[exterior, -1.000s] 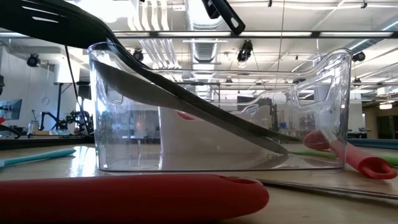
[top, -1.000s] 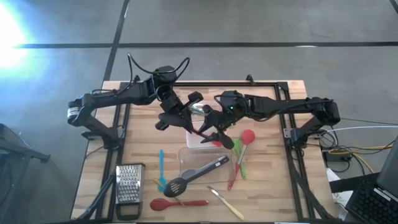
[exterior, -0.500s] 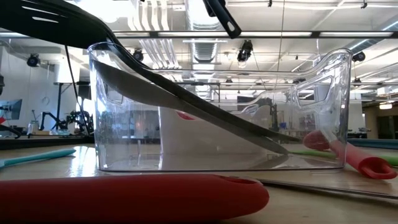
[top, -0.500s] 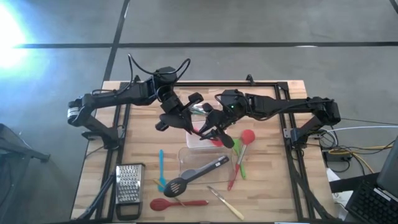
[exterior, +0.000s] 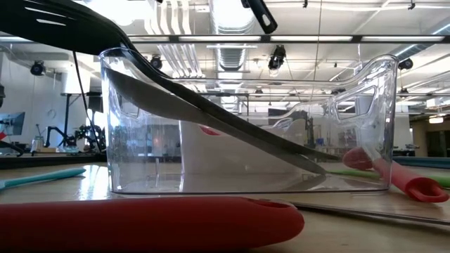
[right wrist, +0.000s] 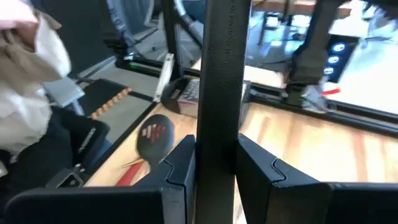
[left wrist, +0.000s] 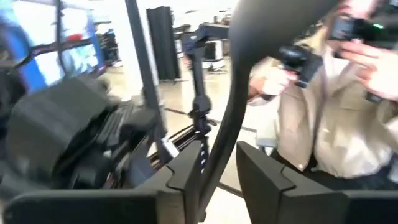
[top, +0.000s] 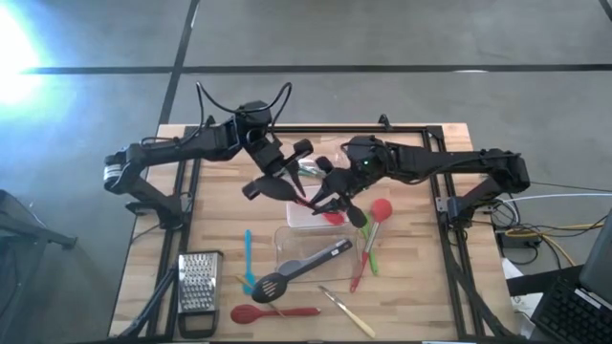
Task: Pick & Place Kitchen Items
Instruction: Put the black serving spoon into the bottom transparent bin
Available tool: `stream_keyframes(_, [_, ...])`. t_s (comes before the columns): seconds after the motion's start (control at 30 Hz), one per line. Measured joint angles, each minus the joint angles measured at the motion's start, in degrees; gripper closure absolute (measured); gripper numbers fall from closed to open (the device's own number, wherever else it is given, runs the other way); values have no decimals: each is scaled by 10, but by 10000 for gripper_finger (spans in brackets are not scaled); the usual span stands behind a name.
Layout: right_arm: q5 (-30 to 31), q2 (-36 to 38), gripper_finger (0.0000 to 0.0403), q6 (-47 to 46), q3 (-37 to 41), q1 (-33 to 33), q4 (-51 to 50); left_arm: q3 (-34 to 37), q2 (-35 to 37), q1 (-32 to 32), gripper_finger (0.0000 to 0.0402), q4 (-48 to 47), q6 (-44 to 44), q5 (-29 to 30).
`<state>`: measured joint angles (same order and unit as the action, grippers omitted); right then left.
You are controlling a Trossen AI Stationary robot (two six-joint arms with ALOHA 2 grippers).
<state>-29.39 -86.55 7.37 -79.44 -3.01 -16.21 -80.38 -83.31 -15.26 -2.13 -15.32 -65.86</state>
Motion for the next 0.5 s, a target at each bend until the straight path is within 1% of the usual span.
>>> stream_keyframes(0.1, [27,18,331,4,0,0,-21,0,1,-1,271,-5,15,32])
stream_keyframes(0.17, [43,32,331,4,0,0,-48,0,8,-5,251,-28,20,64])
stream_keyframes(0.27, [69,47,331,-4,4,9,-79,0,35,-17,223,-96,19,135])
stream_keyframes(0.33, [85,52,331,-10,8,18,-101,0,61,-29,209,-151,0,192])
stream_keyframes(0.4, [96,52,331,-12,14,28,-102,0,88,-39,202,-205,-17,241])
stream_keyframes(0.5, [105,51,331,-14,27,45,-95,0,125,-49,201,-254,-24,286])
